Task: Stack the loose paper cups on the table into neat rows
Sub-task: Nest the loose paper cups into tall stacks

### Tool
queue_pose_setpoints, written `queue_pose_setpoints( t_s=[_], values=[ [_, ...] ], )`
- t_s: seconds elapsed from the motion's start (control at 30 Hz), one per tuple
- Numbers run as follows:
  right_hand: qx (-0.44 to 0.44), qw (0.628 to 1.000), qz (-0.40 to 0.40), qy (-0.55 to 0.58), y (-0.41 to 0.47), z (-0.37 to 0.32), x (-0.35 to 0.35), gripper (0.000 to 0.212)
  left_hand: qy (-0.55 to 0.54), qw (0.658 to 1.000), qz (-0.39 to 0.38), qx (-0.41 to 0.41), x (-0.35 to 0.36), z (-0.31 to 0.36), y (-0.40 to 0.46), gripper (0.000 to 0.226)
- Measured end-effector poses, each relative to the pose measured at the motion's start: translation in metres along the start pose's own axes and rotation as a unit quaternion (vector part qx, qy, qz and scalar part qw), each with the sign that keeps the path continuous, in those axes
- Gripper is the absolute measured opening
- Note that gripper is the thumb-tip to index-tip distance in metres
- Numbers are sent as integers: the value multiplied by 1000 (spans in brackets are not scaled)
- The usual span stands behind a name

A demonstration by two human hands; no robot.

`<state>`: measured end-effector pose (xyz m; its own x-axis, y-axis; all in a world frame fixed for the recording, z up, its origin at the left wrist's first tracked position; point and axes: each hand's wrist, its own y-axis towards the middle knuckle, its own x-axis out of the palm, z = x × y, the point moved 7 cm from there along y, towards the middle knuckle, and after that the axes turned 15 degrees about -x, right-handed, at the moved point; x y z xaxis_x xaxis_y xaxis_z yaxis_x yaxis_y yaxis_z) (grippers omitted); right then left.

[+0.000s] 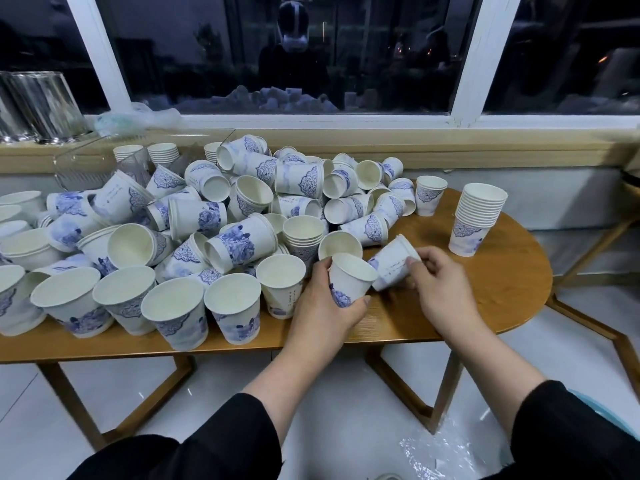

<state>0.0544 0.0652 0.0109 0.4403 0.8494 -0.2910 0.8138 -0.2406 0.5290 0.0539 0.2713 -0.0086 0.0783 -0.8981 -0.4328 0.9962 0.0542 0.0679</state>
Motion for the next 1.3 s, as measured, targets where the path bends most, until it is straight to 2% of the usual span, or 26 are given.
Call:
queue_pose_setpoints(
  t_s=[0.13,0.2,0.3,0.37,0.43,0.47,0.5,0.53,0.6,0.63,0.7,0.73,0.8,0.9,1.0,1.07,1.2,1.3],
  values=[
    [-66,994,88,10,-1,-29,-34,11,28,999,-28,15,7,6,-1,75],
    [-120,988,95,38,-3,-50,-38,13,28,999,-29,14,8,5,-2,77],
    [-181,981,38,53,-5,-76,-26,12,15,999,-29,12,7,3,-4,74],
    [-219,975,-45,3,-5,-85,-8,10,1,1000,-29,11,5,3,-4,70],
    [-251,956,-148,-40,-9,-87,13,20,-12,1000,-27,9,3,3,-5,70],
    [-266,948,-169,-46,-11,-88,19,24,-20,999,-24,10,1,3,-6,70],
    [-272,949,-151,-50,-9,-86,19,26,-26,999,-21,11,0,3,-6,70],
    [-260,959,-101,-52,-5,-83,14,26,-30,999,-17,12,-1,3,-7,70],
    [-179,982,-5,-66,7,-59,1,20,-28,999,-13,13,-2,1,-6,71],
    [-127,989,-11,-74,12,-43,3,17,-25,1000,-11,13,-2,0,-5,72],
    [-67,988,-102,-99,12,-16,21,29,-22,1000,-6,8,-2,-2,-3,77],
    [-71,981,-135,-116,9,-9,29,38,-24,1000,-3,6,-2,-3,-2,78],
    [-86,975,-140,-151,8,-2,33,45,-29,1000,2,4,-3,-4,0,79],
    [-79,972,-96,-198,13,4,27,39,-22,1000,4,6,-2,-5,1,83],
    [-74,961,-104,-245,16,10,27,27,-15,1000,5,3,-2,-6,0,82],
    [-66,965,-70,-244,17,9,18,20,-12,1000,2,1,-2,-5,0,83],
    [-65,976,11,-208,28,-14,-19,19,3,1000,-9,-4,-3,-4,2,78],
    [-89,980,36,-172,41,-43,-42,17,17,1000,-15,2,0,-1,6,75]
  ],
)
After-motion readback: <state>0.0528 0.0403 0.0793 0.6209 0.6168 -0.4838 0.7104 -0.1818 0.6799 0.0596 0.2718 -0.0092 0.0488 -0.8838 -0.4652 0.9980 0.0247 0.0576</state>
